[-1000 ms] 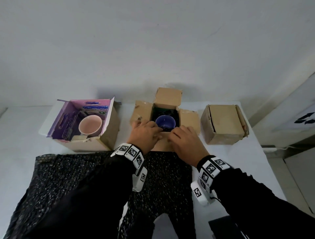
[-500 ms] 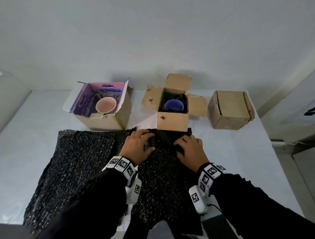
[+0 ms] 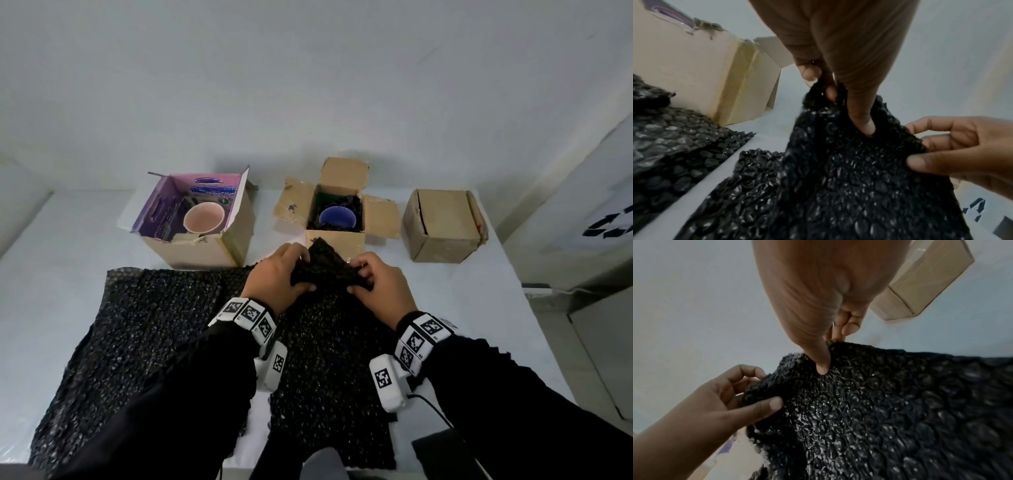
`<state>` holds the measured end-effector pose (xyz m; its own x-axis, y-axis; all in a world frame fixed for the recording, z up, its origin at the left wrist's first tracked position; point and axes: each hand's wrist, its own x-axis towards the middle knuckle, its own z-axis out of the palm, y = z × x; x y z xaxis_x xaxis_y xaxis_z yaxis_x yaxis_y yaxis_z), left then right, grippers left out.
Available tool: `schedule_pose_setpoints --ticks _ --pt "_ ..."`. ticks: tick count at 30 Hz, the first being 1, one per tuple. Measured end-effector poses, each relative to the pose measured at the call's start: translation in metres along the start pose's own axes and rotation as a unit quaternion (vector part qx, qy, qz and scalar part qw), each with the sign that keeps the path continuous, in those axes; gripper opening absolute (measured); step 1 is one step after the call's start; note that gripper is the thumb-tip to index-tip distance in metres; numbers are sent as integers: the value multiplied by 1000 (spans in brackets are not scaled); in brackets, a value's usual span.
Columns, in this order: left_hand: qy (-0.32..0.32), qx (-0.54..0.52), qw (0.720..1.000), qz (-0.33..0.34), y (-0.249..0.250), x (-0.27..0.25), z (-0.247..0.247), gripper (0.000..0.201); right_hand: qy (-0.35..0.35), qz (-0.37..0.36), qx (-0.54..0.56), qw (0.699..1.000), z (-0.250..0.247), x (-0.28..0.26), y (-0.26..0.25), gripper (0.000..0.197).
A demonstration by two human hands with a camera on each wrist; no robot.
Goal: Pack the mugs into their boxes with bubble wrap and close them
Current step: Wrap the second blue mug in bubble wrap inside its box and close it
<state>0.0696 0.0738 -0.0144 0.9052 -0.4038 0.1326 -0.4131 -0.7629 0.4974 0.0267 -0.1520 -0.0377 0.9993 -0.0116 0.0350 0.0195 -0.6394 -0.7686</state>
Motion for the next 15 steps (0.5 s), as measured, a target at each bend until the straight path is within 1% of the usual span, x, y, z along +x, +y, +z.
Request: schedule_pose_setpoints --ticks 1,3,4,5,6,7,8,9,10,11,13,14,15 --pt "17 42 999 18 2 -1 -2 69 -1 -4 1 1000 -1 1 0 27" --pt "46 154 985 66 8 -3 -6 100 -35 -22 -1 999 -3 5 -4 15" --pt "48 196 975 90 11 -2 -7 107 -57 -28 6 998 -4 6 -9 15" --pt "40 220 968 112 14 1 -9 104 -75 -32 17 997 -5 8 -13 15" --pt "31 224 965 134 15 4 -9 94 -85 -34 24 995 -7 10 -19 16" --pt "29 217 964 154 14 8 -8 75 -87 -35 27 995 -8 12 -22 16" --pt "36 209 963 166 12 13 -7 53 -84 -33 28 996 -9 13 -26 17" --pt "43 200 965 167 12 17 -7 33 -82 -21 35 996 -11 14 -29 19" --pt "44 184 970 153 13 20 -9 22 -88 1 59 994 -14 14 -33 23" --pt "30 147 981 124 14 23 -11 19 -105 29 106 988 -17 13 -35 29" --pt "3 53 997 51 20 26 -15 19 -173 86 201 960 -24 11 -37 39" --pt "2 22 999 28 23 28 -18 19 -207 101 202 952 -27 11 -38 39" --pt "10 2 1000 23 25 30 -20 20 -226 109 182 951 -28 11 -37 34"
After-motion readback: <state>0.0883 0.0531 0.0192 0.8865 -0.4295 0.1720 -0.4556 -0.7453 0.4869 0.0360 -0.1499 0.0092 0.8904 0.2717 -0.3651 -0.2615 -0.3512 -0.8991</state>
